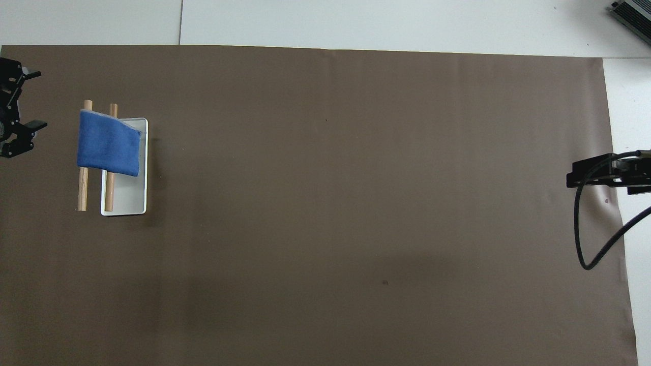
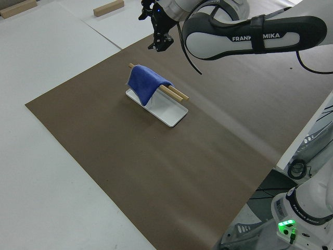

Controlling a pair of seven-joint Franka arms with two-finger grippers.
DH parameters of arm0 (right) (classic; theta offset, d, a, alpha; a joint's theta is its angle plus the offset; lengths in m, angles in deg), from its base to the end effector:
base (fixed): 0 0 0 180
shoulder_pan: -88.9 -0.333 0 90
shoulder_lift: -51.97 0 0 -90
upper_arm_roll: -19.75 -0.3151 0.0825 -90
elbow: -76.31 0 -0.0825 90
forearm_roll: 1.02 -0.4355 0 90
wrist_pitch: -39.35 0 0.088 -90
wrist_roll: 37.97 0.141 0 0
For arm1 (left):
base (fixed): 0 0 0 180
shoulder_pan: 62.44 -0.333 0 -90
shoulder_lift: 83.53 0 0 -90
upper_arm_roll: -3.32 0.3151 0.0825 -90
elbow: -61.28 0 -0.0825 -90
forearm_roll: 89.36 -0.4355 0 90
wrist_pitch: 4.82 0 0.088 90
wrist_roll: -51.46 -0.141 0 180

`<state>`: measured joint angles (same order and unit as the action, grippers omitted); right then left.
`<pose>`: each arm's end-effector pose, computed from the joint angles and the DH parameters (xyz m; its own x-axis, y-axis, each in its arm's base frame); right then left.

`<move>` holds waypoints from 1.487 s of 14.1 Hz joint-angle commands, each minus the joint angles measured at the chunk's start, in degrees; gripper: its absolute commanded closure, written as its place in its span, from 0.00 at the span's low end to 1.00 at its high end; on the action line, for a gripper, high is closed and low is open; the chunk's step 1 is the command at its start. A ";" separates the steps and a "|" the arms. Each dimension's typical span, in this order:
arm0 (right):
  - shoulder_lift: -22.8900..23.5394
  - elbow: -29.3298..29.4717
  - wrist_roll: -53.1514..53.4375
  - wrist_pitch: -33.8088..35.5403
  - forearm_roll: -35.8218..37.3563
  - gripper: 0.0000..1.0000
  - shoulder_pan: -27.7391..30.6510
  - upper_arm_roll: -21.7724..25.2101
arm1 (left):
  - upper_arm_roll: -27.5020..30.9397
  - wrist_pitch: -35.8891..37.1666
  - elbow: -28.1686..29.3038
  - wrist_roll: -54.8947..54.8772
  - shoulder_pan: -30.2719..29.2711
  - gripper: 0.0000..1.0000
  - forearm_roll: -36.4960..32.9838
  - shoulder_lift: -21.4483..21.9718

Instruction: Right arm passes towel to left arm to hang

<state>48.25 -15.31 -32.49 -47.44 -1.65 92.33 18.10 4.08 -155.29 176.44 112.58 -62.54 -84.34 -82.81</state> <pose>0.5791 -0.0159 0.6085 0.9918 -0.1258 -0.0202 -0.1260 -0.9920 -0.0072 0.6632 0.0106 0.4817 0.3445 0.9144 0.2127 0.7305 -0.4034 0.5509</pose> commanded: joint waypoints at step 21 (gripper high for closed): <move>-1.03 -1.11 0.58 -0.57 0.36 0.00 0.79 -0.54 | -1.03 52.27 -28.68 -61.38 5.46 0.00 -6.86 -2.21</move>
<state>48.25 -15.31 -32.49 -47.44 -1.65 92.33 18.10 3.46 -108.22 150.56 52.46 -57.60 -90.01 -83.79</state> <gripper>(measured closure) 0.000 0.000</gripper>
